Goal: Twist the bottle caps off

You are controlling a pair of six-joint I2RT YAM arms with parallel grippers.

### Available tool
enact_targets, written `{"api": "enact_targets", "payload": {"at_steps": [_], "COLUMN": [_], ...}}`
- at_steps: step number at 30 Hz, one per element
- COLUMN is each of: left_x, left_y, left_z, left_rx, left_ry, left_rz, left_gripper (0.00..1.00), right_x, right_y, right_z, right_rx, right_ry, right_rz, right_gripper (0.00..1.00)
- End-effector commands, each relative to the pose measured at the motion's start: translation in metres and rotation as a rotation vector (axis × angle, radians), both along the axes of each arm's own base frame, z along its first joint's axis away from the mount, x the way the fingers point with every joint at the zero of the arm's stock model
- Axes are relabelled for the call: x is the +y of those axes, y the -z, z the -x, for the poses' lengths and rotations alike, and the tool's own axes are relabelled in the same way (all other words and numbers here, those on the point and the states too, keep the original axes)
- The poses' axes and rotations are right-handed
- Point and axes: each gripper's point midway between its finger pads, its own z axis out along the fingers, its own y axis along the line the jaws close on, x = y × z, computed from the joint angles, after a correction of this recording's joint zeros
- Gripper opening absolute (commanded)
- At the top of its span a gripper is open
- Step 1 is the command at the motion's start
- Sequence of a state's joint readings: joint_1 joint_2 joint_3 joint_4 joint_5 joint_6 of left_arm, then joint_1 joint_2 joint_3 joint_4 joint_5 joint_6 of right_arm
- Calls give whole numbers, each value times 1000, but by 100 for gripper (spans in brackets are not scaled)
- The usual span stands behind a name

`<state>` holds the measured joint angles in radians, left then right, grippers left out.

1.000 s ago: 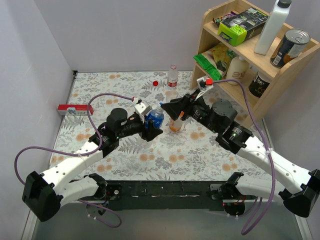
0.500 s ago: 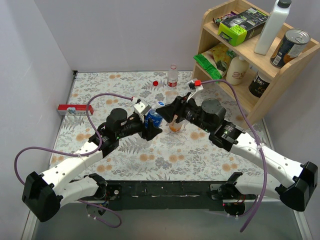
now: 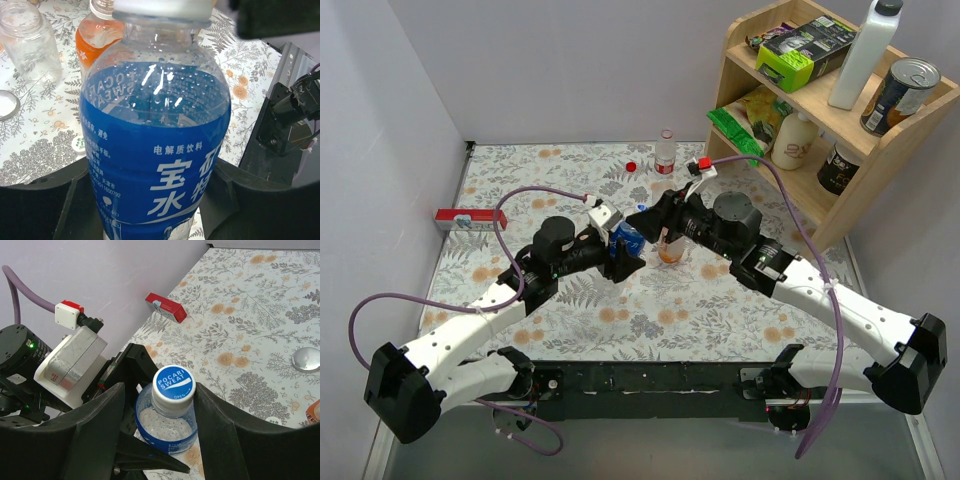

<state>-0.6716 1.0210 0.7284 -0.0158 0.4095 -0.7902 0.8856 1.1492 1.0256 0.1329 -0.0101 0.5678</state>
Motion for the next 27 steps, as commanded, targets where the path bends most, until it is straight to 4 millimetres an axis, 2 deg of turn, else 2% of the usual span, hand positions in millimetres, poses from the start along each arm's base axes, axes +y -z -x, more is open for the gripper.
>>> {"api": "enact_targets", "payload": {"at_steps": [1, 8, 14, 17, 18, 21, 22, 24, 25, 27], "left_x": [-6, -10, -12, -14, -17, -23, -25, -24, -22, -19], "left_y": [-2, -1, -2, -4, -13, -24, -28, -37, -41, -48], "left_z": [7, 11, 15, 23, 26, 47, 62, 74, 93, 104], "left_rx": [3, 10, 6, 21, 1, -4, 6, 14, 31, 27], "left_ry": [49, 69, 91, 131, 157, 287, 381, 470, 580, 676], "left_rz": [13, 11, 15, 31, 58, 102, 123, 163, 187, 220], "left_gripper": [22, 22, 22, 22, 22, 22, 22, 22, 22, 22], "right_x": [8, 13, 11, 8, 8, 4, 5, 1, -2, -9], "right_y": [-45, -45, -42, -43, -43, -49, -52, -60, -66, -74], "right_z": [2, -1, -3, -2, -2, 4, 15, 23, 35, 42], "right_rx": [-97, -102, -106, -124, -131, -195, -224, -292, -329, -394], "right_ry": [-32, -40, -25, -26, -30, -88, -160, -224, -307, -368], "right_rz": [-82, -77, -70, -60, -57, -54, -59, -61, -65, -59], "right_gripper": [63, 61, 48, 40, 35, 28, 27, 25, 25, 25]}}
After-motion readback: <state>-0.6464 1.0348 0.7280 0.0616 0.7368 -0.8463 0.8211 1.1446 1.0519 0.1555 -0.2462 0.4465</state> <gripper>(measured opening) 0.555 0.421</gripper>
